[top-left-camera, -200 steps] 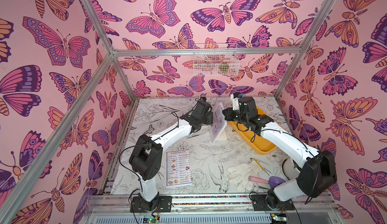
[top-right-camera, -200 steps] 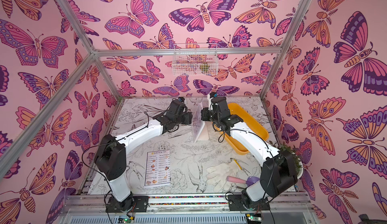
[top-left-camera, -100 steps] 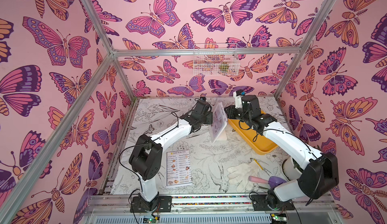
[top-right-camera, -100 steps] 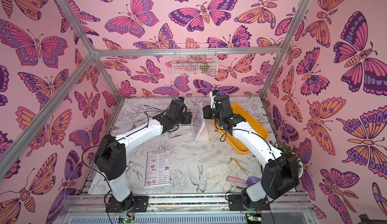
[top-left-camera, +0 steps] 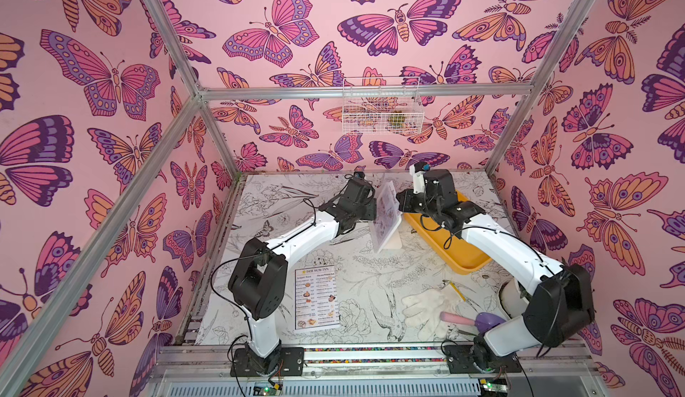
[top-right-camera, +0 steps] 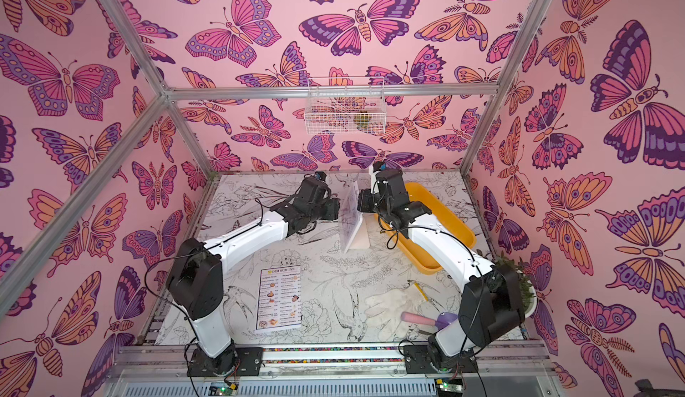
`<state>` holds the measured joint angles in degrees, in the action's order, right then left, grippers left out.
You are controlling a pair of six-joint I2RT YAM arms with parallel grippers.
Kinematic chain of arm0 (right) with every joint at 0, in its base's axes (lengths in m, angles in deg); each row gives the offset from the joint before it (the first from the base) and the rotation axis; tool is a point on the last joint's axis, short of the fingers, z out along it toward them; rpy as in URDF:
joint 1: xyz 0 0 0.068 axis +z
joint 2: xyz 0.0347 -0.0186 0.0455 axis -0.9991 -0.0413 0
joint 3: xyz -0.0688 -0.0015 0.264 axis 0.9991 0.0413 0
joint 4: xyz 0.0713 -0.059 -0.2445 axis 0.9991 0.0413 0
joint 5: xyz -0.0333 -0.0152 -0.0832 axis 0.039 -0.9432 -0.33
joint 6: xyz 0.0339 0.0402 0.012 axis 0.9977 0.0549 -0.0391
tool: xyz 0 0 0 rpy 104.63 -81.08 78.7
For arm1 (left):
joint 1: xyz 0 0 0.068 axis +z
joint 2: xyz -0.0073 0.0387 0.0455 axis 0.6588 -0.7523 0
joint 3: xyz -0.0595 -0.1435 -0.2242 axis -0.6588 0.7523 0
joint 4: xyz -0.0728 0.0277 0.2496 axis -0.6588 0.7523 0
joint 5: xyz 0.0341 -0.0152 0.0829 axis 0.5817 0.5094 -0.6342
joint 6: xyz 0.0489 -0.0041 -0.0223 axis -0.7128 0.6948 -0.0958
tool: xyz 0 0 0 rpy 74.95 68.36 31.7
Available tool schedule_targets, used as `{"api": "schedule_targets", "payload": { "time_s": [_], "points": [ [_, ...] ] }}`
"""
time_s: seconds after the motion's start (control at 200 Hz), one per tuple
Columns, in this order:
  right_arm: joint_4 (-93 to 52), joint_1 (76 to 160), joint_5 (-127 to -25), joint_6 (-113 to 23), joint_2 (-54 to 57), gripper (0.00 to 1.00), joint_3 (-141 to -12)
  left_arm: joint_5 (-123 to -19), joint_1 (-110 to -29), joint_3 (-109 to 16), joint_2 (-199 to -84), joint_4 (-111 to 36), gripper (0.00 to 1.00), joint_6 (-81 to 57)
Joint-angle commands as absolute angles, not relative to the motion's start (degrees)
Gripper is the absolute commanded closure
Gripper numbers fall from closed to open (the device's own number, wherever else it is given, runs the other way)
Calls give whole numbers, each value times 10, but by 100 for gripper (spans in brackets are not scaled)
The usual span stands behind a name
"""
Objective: Replace the menus in the menu holders
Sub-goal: Insert the menu into the menu holder.
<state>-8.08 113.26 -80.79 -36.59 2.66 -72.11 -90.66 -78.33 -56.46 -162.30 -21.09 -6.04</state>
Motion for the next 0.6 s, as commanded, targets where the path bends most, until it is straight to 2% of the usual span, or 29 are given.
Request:
{"api": "schedule_targets", "payload": {
  "time_s": [0.0,0.591],
  "points": [
    [-81,1130,-793,-363,19,94,-738,-916,-780,-569,-1610,-219,35,-65],
    [-71,1130,-766,-362,2,97,-738,-914,-780,-570,-1615,-219,35,-63]
  ]
}}
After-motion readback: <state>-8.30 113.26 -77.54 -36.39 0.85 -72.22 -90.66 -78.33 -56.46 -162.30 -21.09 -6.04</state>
